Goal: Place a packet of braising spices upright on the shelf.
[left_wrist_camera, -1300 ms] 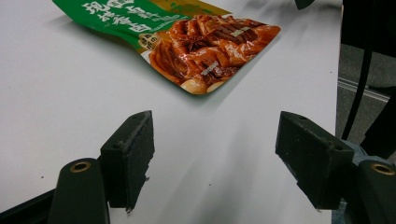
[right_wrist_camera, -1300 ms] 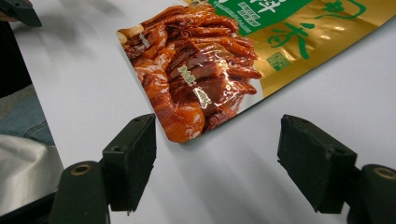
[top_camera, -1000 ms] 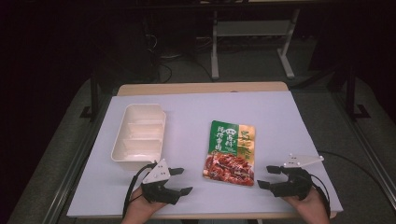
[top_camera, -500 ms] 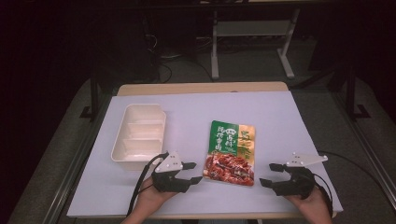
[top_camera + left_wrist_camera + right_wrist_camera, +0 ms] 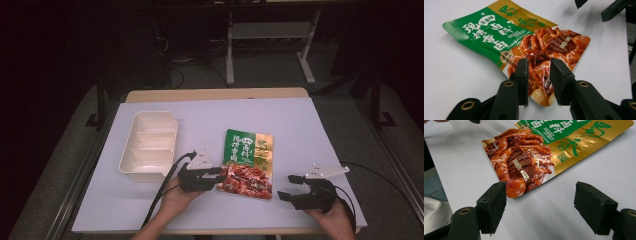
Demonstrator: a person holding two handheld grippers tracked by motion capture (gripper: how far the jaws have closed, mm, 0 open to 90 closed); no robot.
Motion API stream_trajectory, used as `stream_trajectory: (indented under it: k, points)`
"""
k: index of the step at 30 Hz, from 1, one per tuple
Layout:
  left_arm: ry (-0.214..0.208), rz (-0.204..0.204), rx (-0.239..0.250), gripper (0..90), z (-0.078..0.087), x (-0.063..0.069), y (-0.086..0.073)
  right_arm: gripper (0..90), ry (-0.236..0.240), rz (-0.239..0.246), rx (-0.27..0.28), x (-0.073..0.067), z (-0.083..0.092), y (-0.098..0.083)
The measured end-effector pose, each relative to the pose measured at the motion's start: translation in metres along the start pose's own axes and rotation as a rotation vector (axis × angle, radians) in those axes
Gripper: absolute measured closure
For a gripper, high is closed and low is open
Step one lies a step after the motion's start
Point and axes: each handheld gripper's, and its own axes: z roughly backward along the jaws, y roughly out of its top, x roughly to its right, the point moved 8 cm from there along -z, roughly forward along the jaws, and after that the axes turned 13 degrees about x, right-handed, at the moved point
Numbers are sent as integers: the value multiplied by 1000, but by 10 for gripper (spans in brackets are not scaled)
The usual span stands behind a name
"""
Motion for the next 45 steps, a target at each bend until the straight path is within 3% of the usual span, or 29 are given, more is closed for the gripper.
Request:
stream_trajectory:
  k: [7, 16, 25, 28, 35, 36, 45]
  points:
    - [-18, 7, -71, 851, -16, -1, -10, 251, -3, 4, 5, 1, -1, 2]
    - [-25, -11, -145, 878, -26, 1, -22, 250, -32, -21, 24, 9, -7, 12]
    - [-51, 6, -185, 897, -30, 3, -28, 251, -72, -93, 8, 38, -31, 32]
    - [-51, -29, -197, 898, -30, 4, -30, 251, -102, -128, -19, 56, -49, 40]
    - [-47, -33, -196, 898, -31, 5, -31, 251, -126, -168, -85, 76, -72, 50]
    - [-46, -30, -195, 899, -31, 5, -31, 250, -131, -191, -97, 82, -79, 54]
    - [-46, -22, -191, 898, -31, 5, -31, 295, -128, -245, -128, 94, -96, 57]
